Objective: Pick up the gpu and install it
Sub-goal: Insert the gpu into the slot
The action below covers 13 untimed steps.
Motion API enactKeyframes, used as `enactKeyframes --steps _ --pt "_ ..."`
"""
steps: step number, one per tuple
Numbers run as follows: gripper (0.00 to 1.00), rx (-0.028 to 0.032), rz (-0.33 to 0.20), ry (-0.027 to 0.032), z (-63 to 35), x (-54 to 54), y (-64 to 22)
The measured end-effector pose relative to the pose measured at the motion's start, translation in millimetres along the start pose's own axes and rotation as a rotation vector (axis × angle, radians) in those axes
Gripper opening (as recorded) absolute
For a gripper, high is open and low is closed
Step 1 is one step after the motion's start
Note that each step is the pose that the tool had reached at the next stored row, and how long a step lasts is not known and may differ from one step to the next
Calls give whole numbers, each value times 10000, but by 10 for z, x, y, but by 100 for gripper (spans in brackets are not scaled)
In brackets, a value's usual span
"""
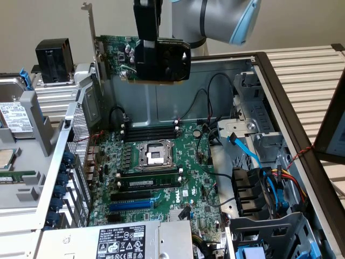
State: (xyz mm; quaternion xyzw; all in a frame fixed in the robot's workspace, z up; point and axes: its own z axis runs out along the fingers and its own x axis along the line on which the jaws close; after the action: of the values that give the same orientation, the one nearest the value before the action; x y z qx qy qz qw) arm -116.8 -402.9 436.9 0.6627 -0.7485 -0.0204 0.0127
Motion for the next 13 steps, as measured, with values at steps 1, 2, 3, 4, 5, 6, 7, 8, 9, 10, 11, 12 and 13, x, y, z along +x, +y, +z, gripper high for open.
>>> enactKeyframes --steps 1,2,3,4,5,6,7,8,9,10,11,12,13 --pt "27 28 -166 -11 1 0 0" --pt "27 52 -336 -20 3 0 0" --pt "27 74 -490 -24 3 0 0" --pt "27 98 -656 -29 4 0 0" --pt "27 125 -801 -34 5 0 0" --pt "27 155 -906 -36 5 1 0" --pt "27 171 -970 -37 6 1 0" --pt "27 175 -1016 -35 6 1 0" --pt "27 175 -1017 -35 6 1 0" --pt "27 175 -1016 -34 5 1 0" --pt "27 175 -1017 -34 5 1 0" --pt "27 175 -1017 -34 5 1 0" --pt "27 175 -1017 -34 5 2 0"
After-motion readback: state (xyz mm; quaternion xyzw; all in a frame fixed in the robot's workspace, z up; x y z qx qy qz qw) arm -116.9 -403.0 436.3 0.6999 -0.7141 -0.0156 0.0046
